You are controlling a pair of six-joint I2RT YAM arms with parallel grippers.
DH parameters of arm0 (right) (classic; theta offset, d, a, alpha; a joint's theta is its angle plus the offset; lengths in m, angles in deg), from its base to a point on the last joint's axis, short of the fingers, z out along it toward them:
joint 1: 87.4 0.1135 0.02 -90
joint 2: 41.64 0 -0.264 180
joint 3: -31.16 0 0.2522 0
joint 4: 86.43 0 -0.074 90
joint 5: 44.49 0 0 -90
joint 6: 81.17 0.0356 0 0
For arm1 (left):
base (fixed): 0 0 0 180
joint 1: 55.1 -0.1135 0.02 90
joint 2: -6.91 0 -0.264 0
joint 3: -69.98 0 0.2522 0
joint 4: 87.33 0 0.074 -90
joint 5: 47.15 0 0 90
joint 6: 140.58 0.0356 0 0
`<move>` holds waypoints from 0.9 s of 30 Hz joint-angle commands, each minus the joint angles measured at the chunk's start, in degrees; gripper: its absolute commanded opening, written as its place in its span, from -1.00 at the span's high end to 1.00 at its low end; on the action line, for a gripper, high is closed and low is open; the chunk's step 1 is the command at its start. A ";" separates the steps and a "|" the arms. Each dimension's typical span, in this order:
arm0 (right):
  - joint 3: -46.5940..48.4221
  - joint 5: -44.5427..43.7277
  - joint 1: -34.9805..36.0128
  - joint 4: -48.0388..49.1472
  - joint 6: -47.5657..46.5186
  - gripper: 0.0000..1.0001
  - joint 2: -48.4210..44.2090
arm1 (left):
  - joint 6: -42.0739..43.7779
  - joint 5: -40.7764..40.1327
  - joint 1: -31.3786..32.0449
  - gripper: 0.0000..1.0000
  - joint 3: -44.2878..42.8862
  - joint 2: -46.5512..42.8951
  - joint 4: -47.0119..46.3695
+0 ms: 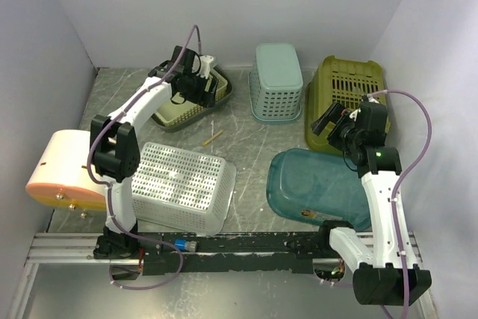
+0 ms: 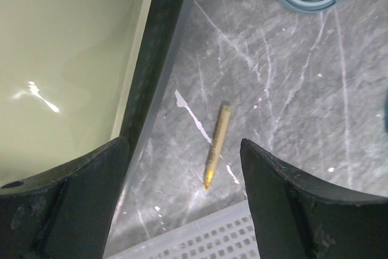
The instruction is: Turn the large container upside down
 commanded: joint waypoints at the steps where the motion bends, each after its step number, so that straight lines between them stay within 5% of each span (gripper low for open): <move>1: 0.19 2.23 -0.18 3.03 -0.72 -1.00 0.63 | 8.71 -3.84 0.24 -0.71 -1.81 3.22 -1.26; 15: -1.71 3.20 -0.17 3.67 -0.04 -1.00 0.78 | 8.42 -4.80 -0.77 -0.33 2.17 6.25 -6.74; 27: -2.01 4.42 -0.16 4.12 0.25 -1.00 0.96 | 8.58 -9.90 -2.27 -0.25 3.77 5.92 -8.56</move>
